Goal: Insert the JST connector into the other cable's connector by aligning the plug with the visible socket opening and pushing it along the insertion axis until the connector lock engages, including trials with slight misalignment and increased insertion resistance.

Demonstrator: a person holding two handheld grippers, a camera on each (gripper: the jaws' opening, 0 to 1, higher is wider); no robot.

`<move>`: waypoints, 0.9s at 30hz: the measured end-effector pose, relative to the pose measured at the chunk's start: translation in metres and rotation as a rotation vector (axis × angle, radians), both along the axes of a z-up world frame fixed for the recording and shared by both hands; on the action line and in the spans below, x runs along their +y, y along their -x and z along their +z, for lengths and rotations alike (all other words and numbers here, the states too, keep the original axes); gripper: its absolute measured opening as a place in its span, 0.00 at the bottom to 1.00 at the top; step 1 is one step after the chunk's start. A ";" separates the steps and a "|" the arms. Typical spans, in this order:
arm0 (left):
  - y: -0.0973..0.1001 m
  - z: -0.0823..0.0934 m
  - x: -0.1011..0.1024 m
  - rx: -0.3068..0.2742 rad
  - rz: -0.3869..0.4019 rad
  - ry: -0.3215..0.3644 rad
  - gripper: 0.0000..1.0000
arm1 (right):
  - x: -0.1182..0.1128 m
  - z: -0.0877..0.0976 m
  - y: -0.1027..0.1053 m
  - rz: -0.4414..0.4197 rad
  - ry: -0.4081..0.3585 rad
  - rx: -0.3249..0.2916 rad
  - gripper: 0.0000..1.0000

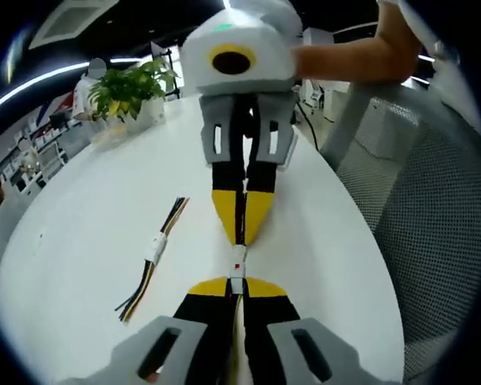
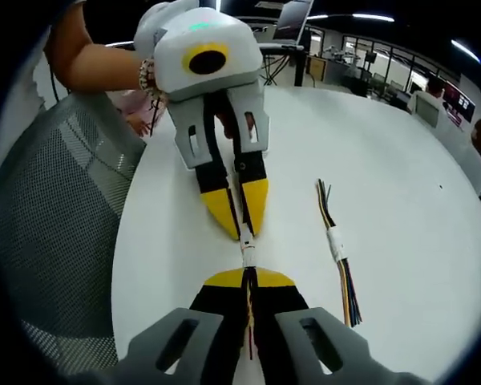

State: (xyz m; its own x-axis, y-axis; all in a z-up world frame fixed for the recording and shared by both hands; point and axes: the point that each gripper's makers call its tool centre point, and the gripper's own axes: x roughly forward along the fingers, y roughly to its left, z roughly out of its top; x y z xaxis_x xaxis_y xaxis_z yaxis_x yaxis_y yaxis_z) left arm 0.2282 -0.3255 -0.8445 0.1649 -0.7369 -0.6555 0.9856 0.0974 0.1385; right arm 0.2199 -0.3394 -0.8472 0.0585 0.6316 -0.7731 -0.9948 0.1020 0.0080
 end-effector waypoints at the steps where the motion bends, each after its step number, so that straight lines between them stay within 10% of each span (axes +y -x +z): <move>1: 0.000 0.000 0.000 -0.006 -0.003 -0.011 0.00 | 0.000 0.000 0.000 0.000 0.005 0.002 0.00; 27: -0.002 0.010 -0.004 0.018 0.033 0.013 0.00 | 0.005 0.009 -0.005 -0.045 -0.031 0.054 0.00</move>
State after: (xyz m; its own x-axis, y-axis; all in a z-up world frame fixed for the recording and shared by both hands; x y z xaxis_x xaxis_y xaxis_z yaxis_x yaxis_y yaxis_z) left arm 0.2298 -0.3292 -0.8348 0.1776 -0.7400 -0.6487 0.9841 0.1318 0.1190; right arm 0.2251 -0.3347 -0.8385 0.0460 0.6529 -0.7561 -0.9872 0.1456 0.0657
